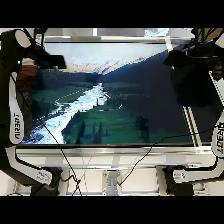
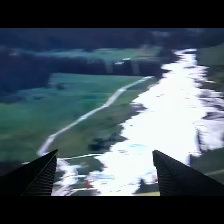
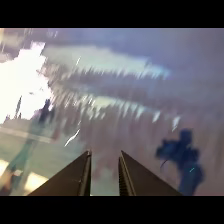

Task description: Fold the shirts.

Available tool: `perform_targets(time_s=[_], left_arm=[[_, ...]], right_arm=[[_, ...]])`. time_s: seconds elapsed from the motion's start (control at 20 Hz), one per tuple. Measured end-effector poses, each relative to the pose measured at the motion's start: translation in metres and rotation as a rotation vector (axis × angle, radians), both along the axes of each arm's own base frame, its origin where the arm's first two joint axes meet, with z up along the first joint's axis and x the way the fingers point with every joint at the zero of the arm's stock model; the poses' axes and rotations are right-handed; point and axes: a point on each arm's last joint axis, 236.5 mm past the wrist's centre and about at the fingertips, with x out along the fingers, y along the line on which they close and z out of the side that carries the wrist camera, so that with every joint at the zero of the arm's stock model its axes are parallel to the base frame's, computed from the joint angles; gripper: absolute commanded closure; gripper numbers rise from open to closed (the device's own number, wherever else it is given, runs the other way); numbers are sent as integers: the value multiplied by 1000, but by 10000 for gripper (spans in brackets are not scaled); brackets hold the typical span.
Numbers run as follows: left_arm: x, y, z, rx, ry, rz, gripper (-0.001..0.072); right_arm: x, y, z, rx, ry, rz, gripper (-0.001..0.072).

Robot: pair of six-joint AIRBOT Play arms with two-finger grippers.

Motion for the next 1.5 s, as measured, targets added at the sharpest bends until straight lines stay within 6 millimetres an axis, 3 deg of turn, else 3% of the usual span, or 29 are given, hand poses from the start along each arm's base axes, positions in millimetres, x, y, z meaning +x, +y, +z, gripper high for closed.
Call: perform_targets(time_s=[0.1, 0.2, 0.4, 0.6, 0.8, 1.0, 1.15, 1.3, 1.35, 1.4, 1.45, 1.5], left_arm=[[-2, 56, 1, 108, 3, 127, 24], [-9, 102, -3, 155, 23, 228, 17], [-28, 186, -21, 196, 80, 407, 16], [-50, 248, -56, 191, 162, 530, 9], [-68, 288, -96, 164, 247, 602, 5], [-77, 296, -140, 78, 327, 609, 5], [-65, 266, -170, -64, 358, 547, 5], [-51, 236, -184, -141, 368, 482, 8], [-46, 226, -187, -157, 368, 459, 49], [-42, 219, -190, -166, 370, 445, 238], [-40, 213, -194, -170, 378, 433, 506], [-39, 208, -198, -169, 389, 424, 701]], right_arm=[[-9, 13, -22, 31, 70, 27, 477], [-20, 29, -51, 52, 148, 60, 372], [-42, 78, -107, 103, 264, 124, 369], [-64, 139, -139, 187, 316, 187, 368], [-82, 189, -148, 241, 324, 246, 368], [-88, 221, -142, 301, 301, 273, 368], [-84, 229, -138, 325, 281, 266, 369], [-83, 232, -137, 333, 272, 264, 368], [-82, 232, -137, 332, 269, 262, 369], [-82, 232, -137, 333, 268, 262, 369], [-82, 233, -137, 335, 268, 262, 369], [-82, 233, -137, 335, 267, 262, 369]])
